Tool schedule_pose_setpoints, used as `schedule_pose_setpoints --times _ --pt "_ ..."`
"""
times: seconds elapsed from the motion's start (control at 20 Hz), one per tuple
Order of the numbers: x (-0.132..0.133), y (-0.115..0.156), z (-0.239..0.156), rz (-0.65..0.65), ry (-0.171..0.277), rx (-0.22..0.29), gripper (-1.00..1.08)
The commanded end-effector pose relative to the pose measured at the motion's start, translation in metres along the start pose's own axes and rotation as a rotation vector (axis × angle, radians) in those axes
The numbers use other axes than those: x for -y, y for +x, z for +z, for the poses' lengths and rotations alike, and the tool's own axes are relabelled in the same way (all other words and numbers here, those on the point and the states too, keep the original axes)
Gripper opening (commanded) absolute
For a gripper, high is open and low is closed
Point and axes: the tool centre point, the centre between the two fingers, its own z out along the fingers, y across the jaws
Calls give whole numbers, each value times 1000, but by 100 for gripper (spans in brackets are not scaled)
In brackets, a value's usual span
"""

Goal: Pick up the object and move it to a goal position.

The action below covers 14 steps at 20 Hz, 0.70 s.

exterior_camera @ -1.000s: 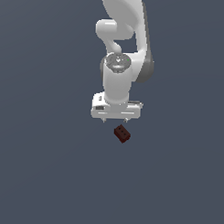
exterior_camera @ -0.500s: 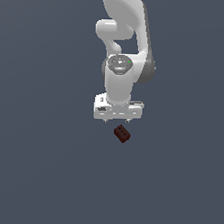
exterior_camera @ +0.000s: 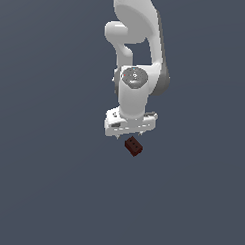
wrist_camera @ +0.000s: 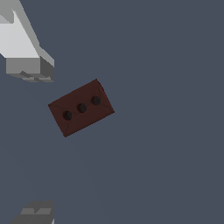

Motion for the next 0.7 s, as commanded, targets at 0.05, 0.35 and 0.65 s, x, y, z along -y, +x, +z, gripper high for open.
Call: schedule_pose_setpoints --times 0.05,0.35,0.65 --pt "4 1 12 -96 -7 -3 100" --pt "14 3 34 -281 -17 -8 100" --pt "21 4 48 -409 -22 -13 100"
